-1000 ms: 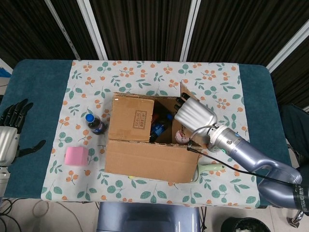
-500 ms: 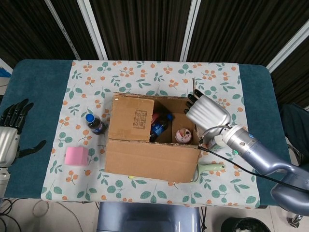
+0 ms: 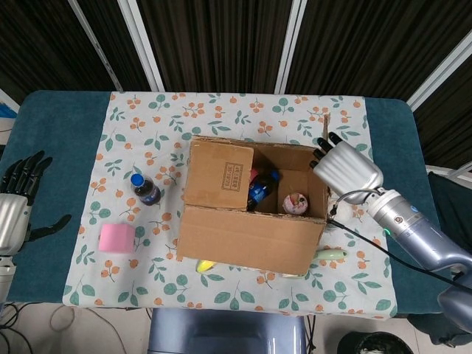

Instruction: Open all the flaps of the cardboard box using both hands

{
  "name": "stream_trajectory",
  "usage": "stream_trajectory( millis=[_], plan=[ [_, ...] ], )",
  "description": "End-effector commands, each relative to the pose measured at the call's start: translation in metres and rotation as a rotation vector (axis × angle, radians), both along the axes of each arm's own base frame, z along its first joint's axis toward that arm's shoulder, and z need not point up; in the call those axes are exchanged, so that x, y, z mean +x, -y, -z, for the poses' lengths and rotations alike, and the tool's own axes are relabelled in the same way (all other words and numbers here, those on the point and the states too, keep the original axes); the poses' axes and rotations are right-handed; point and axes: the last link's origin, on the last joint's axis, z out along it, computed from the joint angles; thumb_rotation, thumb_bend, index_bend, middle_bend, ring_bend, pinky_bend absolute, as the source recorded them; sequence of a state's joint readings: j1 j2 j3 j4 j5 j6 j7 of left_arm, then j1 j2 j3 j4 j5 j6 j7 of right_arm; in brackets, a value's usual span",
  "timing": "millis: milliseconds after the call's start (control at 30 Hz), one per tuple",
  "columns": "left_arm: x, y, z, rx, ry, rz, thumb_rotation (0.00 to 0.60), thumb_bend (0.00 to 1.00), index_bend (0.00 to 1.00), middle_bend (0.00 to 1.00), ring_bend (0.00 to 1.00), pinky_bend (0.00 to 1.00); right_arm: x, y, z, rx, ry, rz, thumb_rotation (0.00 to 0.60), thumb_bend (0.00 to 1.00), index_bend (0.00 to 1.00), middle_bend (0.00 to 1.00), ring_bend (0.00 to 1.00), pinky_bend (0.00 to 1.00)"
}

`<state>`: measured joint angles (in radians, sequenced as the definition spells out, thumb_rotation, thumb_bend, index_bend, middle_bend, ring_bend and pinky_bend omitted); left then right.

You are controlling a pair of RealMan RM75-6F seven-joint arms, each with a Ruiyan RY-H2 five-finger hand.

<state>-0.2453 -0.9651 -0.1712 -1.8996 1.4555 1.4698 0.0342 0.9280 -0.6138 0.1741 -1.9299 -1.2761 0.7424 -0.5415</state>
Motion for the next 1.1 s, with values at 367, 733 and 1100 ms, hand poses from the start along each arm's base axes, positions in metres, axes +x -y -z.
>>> stream_trajectory(
  millis=[367,733,1100],
  plan=[
    [0.000,0.000,0.001,-0.004,-0.003,0.001,0.600,0.15,0.00,0.00,0.00,0.05,-0.014,-0.004,-0.013,-0.036,0.007,0.032,0.600,0.72,0.35,0.30,0.20,0.25],
    [0.001,0.001,0.000,-0.003,-0.002,0.004,0.600,0.15,0.00,0.00,0.00,0.05,-0.016,-0.012,-0.025,-0.050,0.001,0.040,0.600,0.72,0.35,0.30,0.20,0.25],
    [0.002,0.002,0.001,-0.009,-0.006,0.007,0.600,0.15,0.00,0.00,0.00,0.05,-0.048,-0.028,-0.033,-0.064,-0.014,0.113,0.600,0.72,0.35,0.30,0.20,0.25]
  ],
)
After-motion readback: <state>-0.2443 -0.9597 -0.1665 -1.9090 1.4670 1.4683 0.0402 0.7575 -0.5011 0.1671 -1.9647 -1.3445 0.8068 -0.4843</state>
